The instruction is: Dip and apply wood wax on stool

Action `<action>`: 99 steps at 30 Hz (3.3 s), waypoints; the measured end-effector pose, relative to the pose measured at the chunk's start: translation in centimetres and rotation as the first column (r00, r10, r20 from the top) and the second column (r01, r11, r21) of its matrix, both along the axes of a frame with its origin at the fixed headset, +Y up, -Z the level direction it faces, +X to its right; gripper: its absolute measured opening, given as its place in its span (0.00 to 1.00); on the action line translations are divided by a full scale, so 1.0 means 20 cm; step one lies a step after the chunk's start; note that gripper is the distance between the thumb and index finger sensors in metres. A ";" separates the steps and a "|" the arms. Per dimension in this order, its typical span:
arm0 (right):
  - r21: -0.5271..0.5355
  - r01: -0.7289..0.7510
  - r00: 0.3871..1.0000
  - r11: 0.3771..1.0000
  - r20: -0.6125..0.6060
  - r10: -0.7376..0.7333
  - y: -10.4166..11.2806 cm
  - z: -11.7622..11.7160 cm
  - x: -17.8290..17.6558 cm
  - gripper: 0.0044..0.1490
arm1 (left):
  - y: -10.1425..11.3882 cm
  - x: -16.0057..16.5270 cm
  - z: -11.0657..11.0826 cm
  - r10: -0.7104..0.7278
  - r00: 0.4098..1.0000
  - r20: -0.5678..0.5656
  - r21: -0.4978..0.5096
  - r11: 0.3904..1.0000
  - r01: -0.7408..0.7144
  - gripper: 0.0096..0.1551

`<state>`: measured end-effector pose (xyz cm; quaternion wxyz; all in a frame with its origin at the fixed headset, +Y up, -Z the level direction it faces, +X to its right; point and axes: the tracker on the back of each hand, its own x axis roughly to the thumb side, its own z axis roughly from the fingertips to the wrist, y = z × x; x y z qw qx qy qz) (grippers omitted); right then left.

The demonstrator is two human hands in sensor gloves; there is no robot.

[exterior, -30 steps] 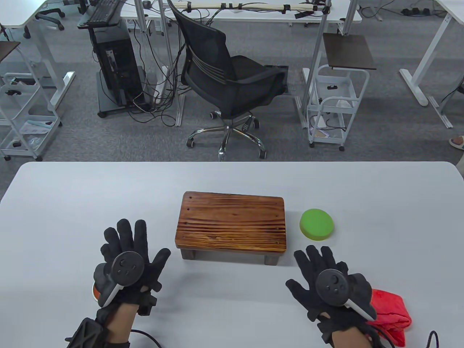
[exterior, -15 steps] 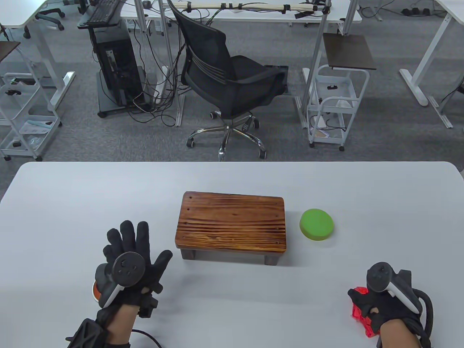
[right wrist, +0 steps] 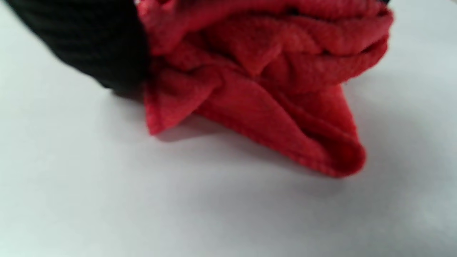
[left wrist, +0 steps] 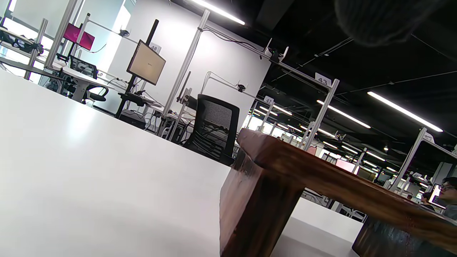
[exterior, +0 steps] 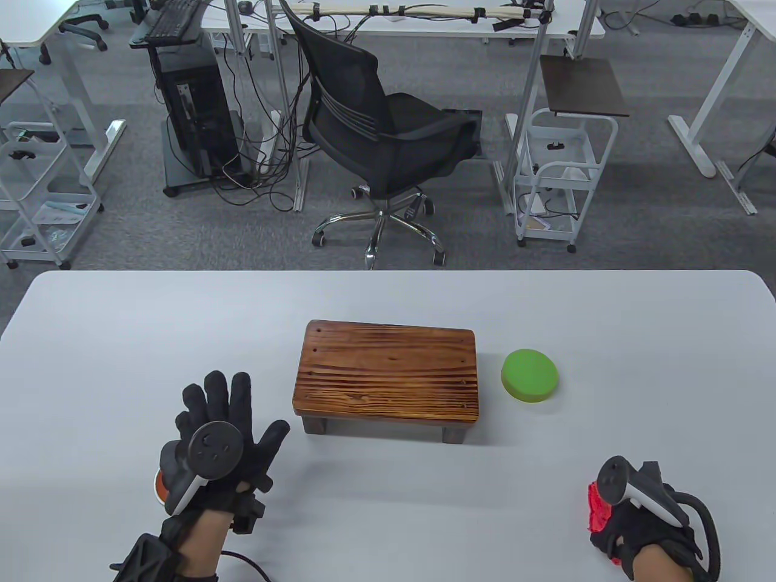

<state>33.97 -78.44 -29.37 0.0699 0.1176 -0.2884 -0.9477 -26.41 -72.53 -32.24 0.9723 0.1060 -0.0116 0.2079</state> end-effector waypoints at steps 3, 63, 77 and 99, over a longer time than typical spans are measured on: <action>0.062 -0.026 1.000 0.998 0.002 0.026 0.00 0.00 -0.01 0.58 | 0.00 0.00 0.00 0.003 1.000 0.001 0.000 1.000 -0.003 0.64; 0.417 0.236 0.778 0.878 -0.622 0.086 0.53 -0.55 -1.14 0.36 | -0.27 0.27 -0.40 0.219 0.975 0.021 -0.260 0.943 -0.206 0.59; 0.367 0.259 0.758 0.893 -0.650 0.048 0.54 -0.60 -1.20 0.36 | -0.28 0.26 -0.40 0.239 0.971 0.024 -0.247 0.942 -0.226 0.58; 0.294 0.322 0.651 0.900 -0.759 0.015 0.53 -0.55 -1.43 0.36 | -0.27 0.26 -0.41 0.245 0.969 0.031 -0.259 0.938 -0.229 0.58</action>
